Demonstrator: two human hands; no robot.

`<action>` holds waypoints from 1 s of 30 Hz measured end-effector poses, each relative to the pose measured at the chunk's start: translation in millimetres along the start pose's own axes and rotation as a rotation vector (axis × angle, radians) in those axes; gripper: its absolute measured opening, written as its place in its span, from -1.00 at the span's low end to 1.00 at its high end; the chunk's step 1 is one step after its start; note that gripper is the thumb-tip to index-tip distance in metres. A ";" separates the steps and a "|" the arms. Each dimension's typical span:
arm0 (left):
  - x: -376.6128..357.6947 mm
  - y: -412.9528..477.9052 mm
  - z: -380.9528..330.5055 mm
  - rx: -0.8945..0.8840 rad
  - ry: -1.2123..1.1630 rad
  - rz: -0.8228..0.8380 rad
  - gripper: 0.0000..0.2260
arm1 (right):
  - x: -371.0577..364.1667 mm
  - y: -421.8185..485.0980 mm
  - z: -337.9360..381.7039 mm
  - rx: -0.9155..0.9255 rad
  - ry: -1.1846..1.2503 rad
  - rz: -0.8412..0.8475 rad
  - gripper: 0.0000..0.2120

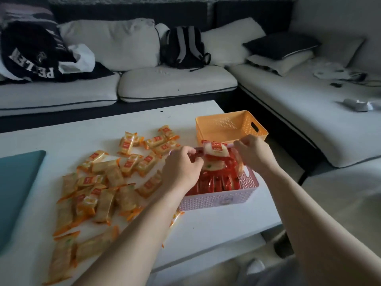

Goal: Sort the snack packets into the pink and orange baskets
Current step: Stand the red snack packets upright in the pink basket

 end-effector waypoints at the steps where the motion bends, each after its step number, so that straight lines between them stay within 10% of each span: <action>1: -11.2 5.1 -6.3 0.000 0.016 0.041 -0.71 | -1.6 3.5 -3.2 0.007 0.001 0.013 -0.68; 8: -45.0 35.2 -8.4 0.034 0.192 0.130 -0.44 | -37.1 13.1 6.3 0.140 -0.171 0.222 -0.69; 17: -29.7 26.6 -33.6 -0.131 0.144 -0.031 -0.73 | -53.5 9.7 26.2 0.330 -0.251 0.274 -0.32; 24: -33.7 20.1 -58.6 -0.260 -0.213 0.052 -0.85 | 4.0 1.9 28.0 0.415 -0.112 -0.023 -0.83; 30: -70.7 27.2 -38.3 -0.203 0.406 0.351 -0.40 | 58.7 -7.0 -1.3 0.191 -0.025 -0.123 -0.86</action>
Point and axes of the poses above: each hand's wrist, its own y-axis towards the middle knuckle, its own x-axis out of the back of the hand, z = x × y, the point moved 9 cm from there along y, towards the middle knuckle, and after that the axes turned 9 degrees about z, right-handed, at the moved point
